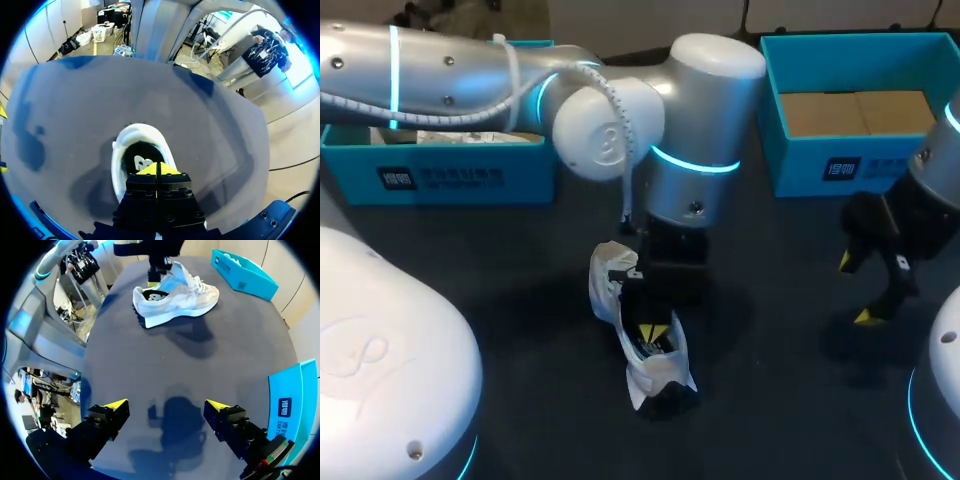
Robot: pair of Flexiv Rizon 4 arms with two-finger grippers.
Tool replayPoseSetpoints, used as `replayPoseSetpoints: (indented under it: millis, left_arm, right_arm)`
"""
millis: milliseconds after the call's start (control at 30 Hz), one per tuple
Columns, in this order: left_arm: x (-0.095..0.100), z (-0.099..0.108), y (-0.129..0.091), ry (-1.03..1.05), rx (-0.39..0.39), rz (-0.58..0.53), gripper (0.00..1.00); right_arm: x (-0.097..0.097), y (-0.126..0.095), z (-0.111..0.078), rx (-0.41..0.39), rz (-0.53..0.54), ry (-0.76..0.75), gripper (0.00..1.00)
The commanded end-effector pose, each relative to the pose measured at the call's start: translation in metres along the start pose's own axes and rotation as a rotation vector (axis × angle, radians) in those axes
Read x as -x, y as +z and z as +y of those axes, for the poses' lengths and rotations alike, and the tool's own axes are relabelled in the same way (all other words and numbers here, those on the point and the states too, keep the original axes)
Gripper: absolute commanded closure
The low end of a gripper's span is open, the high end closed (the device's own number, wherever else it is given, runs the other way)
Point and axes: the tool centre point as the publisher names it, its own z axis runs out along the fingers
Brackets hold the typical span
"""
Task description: Take the shoe out of the shoebox, open the shoe tongue, remove and reinsert the insole, then place the shoe into the shoebox
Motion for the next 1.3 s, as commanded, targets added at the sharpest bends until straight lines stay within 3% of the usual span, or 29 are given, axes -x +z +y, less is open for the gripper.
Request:
replayPoseSetpoints:
  millis: [33, 733, 1067, 1300]
  left_arm:
    - [0.000, 0.007, 0.007, 0.001, -0.018, 0.022, 1.00]
    - [0.003, 0.013, 0.047, -0.044, -0.057, 0.004, 1.00]
    - [0.009, 0.017, 0.074, -0.099, 0.007, -0.059, 1.00]
    - [0.004, 0.008, 0.051, -0.098, 0.012, -0.091, 1.00]
  right_arm:
    - [-0.001, 0.000, -0.001, 0.000, -0.001, -0.002, 0.00]
    - [-0.001, 0.000, -0.001, 0.000, -0.001, -0.002, 0.00]
    - [-0.001, 0.000, -0.001, 0.000, -0.001, -0.002, 0.00]
    - [-0.001, 0.000, -0.001, 0.000, -0.001, -0.002, 0.00]
